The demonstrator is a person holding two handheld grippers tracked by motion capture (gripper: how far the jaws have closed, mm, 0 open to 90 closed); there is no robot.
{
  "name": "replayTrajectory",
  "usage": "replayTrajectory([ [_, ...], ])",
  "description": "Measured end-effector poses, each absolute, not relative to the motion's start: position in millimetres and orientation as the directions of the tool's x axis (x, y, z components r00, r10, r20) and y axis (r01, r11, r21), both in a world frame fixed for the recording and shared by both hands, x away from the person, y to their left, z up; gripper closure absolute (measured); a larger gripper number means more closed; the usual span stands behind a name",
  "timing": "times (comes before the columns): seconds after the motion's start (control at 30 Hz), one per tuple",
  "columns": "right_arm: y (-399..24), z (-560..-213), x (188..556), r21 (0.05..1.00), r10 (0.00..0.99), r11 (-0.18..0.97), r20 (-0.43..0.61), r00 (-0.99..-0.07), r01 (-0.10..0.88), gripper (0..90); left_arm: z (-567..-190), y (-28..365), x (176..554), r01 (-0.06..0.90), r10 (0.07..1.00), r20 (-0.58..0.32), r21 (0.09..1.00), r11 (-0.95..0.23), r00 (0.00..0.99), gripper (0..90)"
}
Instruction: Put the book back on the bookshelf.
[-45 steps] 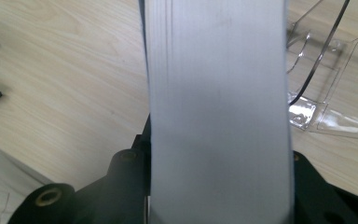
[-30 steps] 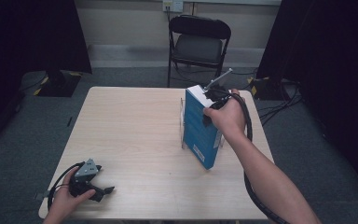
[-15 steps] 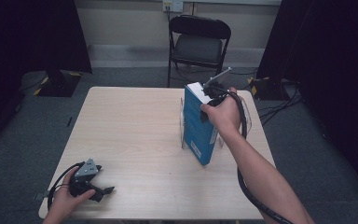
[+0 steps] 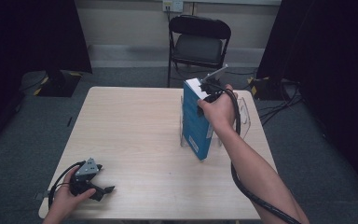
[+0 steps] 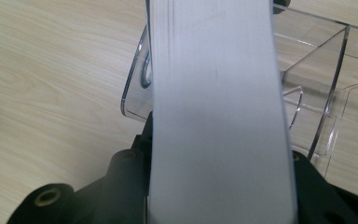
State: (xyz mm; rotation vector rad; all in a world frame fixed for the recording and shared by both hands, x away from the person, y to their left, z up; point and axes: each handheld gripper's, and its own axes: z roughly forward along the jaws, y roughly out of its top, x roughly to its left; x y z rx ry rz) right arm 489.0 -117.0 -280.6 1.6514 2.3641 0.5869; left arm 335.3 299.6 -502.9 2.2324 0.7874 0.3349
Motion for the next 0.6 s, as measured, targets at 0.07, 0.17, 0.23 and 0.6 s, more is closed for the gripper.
replayTrajectory([
  [0.07,-116.2,-281.8,487.9,0.418,0.929,0.31,0.06,-0.366,0.854,61.5,-503.0,299.4,335.0,0.438,0.63,0.001,0.717,-0.542,0.777,0.0],
  [0.17,-117.2,-282.3,485.8,0.409,0.926,0.318,0.06,-0.373,0.855,61.5,-503.0,299.3,334.9,0.439,0.631,0.001,0.717,-0.541,0.776,0.0],
  [0.23,-117.7,-282.5,485.9,0.41,0.927,0.315,0.063,-0.371,0.856,61.5,-502.8,299.7,335.0,0.437,0.628,0.004,0.715,-0.546,0.778,0.0],
  [0.6,-118.0,-284.0,480.8,0.404,0.926,0.324,0.049,-0.374,0.856,61.2,-502.8,299.7,335.0,0.437,0.628,0.004,0.714,-0.546,0.778,0.0],
])
